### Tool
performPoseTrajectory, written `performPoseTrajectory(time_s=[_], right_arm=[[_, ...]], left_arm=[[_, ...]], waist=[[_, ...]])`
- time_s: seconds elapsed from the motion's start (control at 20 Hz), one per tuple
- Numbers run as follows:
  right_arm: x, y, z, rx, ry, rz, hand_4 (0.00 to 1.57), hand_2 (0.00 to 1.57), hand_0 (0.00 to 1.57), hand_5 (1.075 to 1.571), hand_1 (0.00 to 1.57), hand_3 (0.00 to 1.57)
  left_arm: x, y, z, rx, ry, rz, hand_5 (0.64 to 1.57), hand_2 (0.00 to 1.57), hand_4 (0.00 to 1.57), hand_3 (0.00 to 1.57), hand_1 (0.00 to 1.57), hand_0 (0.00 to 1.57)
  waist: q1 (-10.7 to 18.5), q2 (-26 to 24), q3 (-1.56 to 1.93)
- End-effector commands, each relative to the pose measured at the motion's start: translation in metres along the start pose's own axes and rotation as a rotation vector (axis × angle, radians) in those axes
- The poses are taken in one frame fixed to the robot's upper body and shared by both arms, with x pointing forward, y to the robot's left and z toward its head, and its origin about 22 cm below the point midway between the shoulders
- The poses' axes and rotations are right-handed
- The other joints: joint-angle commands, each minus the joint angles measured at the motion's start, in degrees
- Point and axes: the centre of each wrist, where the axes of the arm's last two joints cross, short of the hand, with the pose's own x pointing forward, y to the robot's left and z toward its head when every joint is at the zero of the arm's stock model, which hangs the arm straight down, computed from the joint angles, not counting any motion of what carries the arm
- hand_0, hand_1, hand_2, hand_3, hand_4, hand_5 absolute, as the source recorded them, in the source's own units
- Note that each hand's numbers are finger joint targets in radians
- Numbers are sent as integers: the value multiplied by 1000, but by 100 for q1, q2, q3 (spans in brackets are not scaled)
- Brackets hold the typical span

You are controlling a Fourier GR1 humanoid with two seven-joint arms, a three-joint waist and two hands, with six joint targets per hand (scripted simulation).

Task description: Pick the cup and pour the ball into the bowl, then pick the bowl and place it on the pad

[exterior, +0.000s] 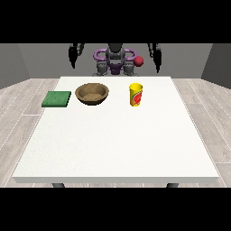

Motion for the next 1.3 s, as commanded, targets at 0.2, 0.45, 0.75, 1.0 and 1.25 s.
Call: performPoseTrajectory(time_s=[0.2, 0.45, 0.75, 1.0, 1.25], right_arm=[[33, -13, -4, -1, -34, 57, 120, 0, 0, 1563, 0, 0], [-31, -80, 42, -91, -69, -100, 0, 0, 0, 1565, 0, 0], [-49, -73, 19, -70, -175, -105, 0, 0, 0, 1558, 0, 0], [-43, -55, -10, -52, -243, -99, 0, 0, 0, 1560, 0, 0], [-45, -93, -21, -45, -352, -100, 0, 0, 0, 1551, 0, 0]], left_arm=[[31, 10, -3, -2, -34, -11, 1470, 0, 0, 0, 0, 0], [11, -53, 17, 71, -193, 198, 1471, 0, 0, 0, 0, 0], [0, -75, 8, 46, -308, 214, 1467, 0, 0, 0, 0, 0], [12, -53, -42, 58, -360, 179, 1456, 0, 0, 0, 0, 0], [29, -61, -72, 92, -473, 156, 1448, 0, 0, 0, 0, 0]], waist=[[-24, -1455, 41], [4, -416, 60], [189, 321, 56], [74, 691, 55], [-35, 1424, 58]])
